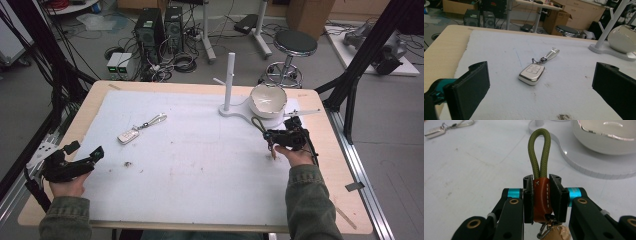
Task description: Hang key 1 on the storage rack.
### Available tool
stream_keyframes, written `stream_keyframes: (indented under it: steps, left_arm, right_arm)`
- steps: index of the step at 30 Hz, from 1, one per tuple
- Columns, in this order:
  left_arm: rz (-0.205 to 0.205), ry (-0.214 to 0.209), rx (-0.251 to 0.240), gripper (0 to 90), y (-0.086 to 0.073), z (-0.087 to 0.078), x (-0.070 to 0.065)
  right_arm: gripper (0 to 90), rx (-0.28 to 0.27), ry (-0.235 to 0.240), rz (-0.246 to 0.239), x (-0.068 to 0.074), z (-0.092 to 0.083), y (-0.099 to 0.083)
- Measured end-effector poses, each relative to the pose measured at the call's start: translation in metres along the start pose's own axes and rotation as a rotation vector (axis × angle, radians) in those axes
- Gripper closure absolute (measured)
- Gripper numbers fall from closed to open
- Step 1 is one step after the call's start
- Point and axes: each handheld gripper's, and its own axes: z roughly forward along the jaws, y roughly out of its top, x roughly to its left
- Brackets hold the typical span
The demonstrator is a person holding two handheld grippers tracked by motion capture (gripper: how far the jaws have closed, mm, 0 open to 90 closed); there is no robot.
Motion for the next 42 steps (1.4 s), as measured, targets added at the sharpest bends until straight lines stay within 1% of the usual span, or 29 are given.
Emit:
stream_keyframes:
  steps: [3,4,14,16,18,22,25,27,29,31,36,38,42]
  left_arm:
    - [0.0,0.0,-0.001,1.7,0.0,0.0,0.0]
    - [0.0,0.0,0.0,1.7,0.0,0.0,0.0]
    - [0.0,0.001,-0.001,1.7,0.0,0.0,0.0]
    - [0.001,0.002,-0.001,1.7,0.0,0.0,0.0]
    - [0.003,0.002,0.0,1.7,0.0,0.0,0.0]
    - [0.0,0.002,0.0,1.7,0.0,0.0,0.0]
    - [-0.002,0.005,-0.002,1.7,0.0,0.0,0.0]
    - [-0.002,0.004,-0.001,1.7,0.0,0.0,0.0]
    - [0.001,0.003,-0.001,1.7,0.0,0.0,0.0]
    - [-0.002,0.004,-0.001,1.7,0.0,0.0,0.0]
    - [0.0,0.003,0.0,1.7,0.0,0.0,0.0]
    - [0.0,0.002,0.002,1.7,0.0,0.001,0.0]
    - [0.0,0.004,0.0,1.7,0.0,0.0,0.0]
  right_arm:
    - [74.7,-0.011,0.006,0.008,0.001,-0.002,0.002]
    - [74.6,-0.026,0.01,0.009,0.002,-0.004,0.005]
    - [74.6,-0.058,0.026,0.02,0.004,-0.011,0.015]
    - [74.6,-0.07,0.031,0.015,0.005,-0.012,0.019]
    - [74.6,-0.081,0.044,0.025,0.006,-0.013,0.022]
    - [74.6,-0.083,0.051,0.018,0.009,-0.012,0.031]
    - [74.6,-0.096,0.066,0.013,0.011,-0.012,0.039]
    - [74.6,-0.096,0.071,0.018,0.012,-0.013,0.042]
    - [74.6,-0.101,0.072,0.008,0.014,-0.013,0.048]
    - [74.6,-0.101,0.071,0.0,0.015,-0.013,0.05]
    - [74.6,-0.109,0.08,0.001,0.018,-0.012,0.056]
    - [74.6,-0.104,0.079,0.004,0.019,-0.012,0.057]
    - [74.6,-0.107,0.079,-0.004,0.019,-0.011,0.061]
